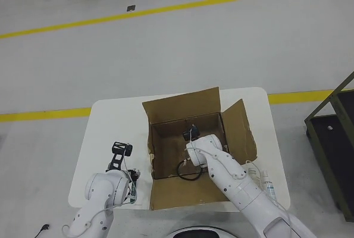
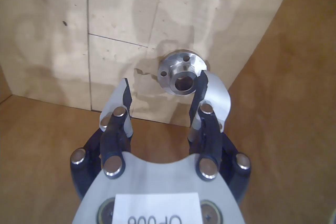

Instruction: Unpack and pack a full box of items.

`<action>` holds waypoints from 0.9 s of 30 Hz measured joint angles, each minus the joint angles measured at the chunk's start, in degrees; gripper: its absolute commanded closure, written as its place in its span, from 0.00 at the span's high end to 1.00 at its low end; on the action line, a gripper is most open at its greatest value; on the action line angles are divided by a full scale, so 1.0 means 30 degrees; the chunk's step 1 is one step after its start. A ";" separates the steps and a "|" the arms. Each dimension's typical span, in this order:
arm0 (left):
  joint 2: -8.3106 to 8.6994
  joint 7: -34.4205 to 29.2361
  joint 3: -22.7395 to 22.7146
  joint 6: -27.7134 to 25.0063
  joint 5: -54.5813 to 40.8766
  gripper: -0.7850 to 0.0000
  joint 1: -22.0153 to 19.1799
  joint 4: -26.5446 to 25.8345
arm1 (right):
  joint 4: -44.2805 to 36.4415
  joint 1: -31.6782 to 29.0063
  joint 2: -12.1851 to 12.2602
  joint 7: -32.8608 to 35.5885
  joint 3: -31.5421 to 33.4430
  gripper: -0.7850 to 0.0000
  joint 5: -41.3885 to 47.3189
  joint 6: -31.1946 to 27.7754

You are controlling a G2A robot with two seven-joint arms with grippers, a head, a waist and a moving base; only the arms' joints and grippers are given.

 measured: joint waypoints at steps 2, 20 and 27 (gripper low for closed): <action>0.0000 0.0000 0.0000 0.0000 0.0000 1.00 0.0000 0.0000 | -0.0265 -0.0079 0.0010 -0.0121 0.0238 0.55 0.0264 -0.0283; 0.0000 0.0000 0.0000 0.0000 0.0000 1.00 0.0000 0.0000 | -0.0824 -0.0675 0.0017 0.0545 0.0652 0.42 -0.2413 -0.0162; 0.0000 0.0000 0.0000 0.0000 0.0000 1.00 0.0000 0.0000 | 0.0218 -0.0362 -0.0306 0.0235 0.0563 0.44 -0.2019 -0.0370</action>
